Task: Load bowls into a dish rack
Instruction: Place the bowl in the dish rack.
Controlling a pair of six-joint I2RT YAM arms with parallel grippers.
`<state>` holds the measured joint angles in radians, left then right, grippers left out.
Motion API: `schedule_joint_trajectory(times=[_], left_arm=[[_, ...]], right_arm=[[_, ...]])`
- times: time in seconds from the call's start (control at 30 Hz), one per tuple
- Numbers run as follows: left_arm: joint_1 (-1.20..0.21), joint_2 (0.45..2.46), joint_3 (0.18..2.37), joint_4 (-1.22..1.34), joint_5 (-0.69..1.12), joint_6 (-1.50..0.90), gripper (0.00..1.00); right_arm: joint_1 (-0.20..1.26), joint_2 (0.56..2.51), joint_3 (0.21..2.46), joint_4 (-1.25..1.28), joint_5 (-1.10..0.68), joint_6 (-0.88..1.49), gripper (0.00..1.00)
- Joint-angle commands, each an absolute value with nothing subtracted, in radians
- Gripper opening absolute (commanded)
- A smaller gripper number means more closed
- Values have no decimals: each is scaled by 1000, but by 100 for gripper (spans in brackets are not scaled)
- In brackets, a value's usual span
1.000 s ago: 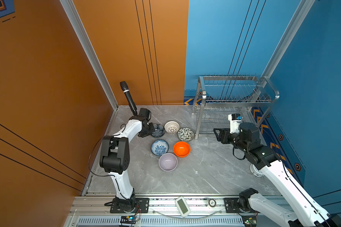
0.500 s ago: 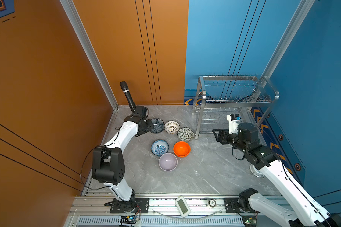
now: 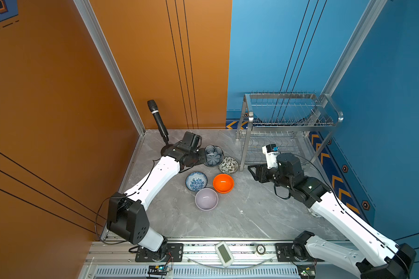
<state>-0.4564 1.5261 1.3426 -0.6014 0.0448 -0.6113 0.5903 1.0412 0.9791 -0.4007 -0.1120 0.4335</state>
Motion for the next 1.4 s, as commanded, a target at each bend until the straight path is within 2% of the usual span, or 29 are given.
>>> schedule_joint_trajectory(times=[0.0, 0.2, 0.7, 1.13, 1.37], left_arm=[[-514, 1521, 1366, -612, 44, -636, 0], [-624, 1541, 1360, -612, 19, -644, 0], [-770, 1592, 1423, -606, -21, -567, 0], [-832, 1587, 1425, -600, -37, -552, 0], [-841, 1578, 1426, -588, -44, -552, 0]], right_arm=[[623, 1069, 1022, -362, -139, 467, 57], [649, 1105, 1025, -351, -134, 483, 46], [618, 1145, 1019, -429, -103, 512, 43], [592, 1158, 1015, -495, -60, 539, 34], [580, 1170, 1010, -515, -60, 545, 34]])
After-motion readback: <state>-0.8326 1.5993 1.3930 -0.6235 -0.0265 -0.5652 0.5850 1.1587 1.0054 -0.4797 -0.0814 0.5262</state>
